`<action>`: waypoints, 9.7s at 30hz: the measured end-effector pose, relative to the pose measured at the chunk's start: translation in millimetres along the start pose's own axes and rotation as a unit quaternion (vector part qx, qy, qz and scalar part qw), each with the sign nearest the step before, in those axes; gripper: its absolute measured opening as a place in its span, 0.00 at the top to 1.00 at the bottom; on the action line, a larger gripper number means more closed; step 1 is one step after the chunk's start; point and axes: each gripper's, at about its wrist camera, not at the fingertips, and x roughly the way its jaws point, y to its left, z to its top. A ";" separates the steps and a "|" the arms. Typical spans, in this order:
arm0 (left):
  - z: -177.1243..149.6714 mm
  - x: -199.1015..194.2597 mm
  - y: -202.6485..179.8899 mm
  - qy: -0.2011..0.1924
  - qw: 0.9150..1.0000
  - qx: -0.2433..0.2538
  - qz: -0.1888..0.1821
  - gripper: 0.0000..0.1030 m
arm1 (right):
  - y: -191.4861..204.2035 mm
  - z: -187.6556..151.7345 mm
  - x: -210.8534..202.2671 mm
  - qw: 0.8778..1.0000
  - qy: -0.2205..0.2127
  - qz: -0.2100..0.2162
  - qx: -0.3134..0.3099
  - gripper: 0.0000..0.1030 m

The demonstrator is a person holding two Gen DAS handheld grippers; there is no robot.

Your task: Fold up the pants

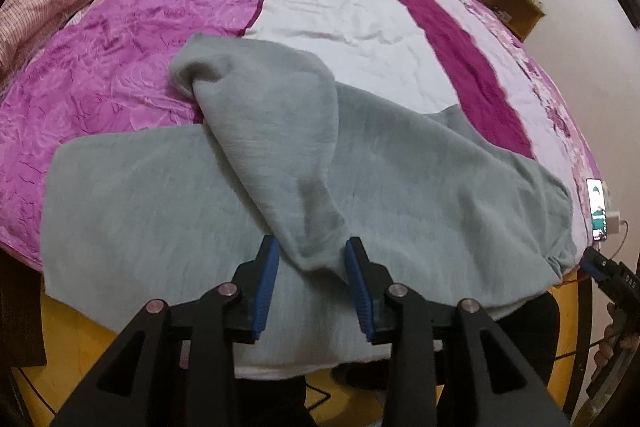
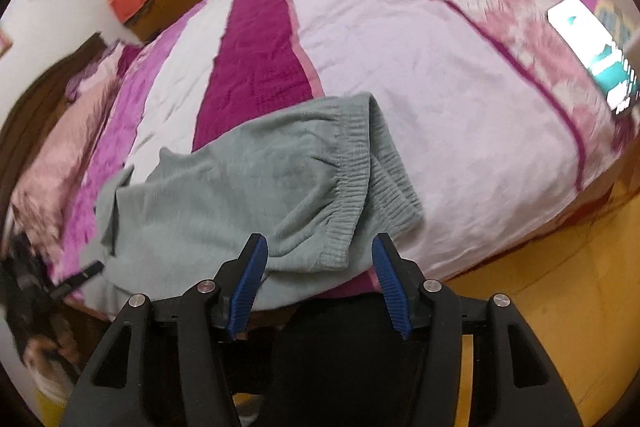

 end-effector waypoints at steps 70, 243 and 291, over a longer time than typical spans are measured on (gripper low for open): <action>-41.8 7.8 -8.5 0.010 0.999 0.040 0.016 0.86 | -45.0 6.3 31.3 0.999 0.018 -0.026 0.035 0.92; 22.7 -18.1 176.8 -0.136 0.989 0.000 0.064 0.93 | 219.4 45.9 168.6 0.958 0.015 0.031 -0.286 0.96; -53.1 -51.8 174.5 -0.094 0.988 -0.089 0.087 0.87 | 174.9 -42.3 90.4 0.977 0.017 0.038 -0.208 0.86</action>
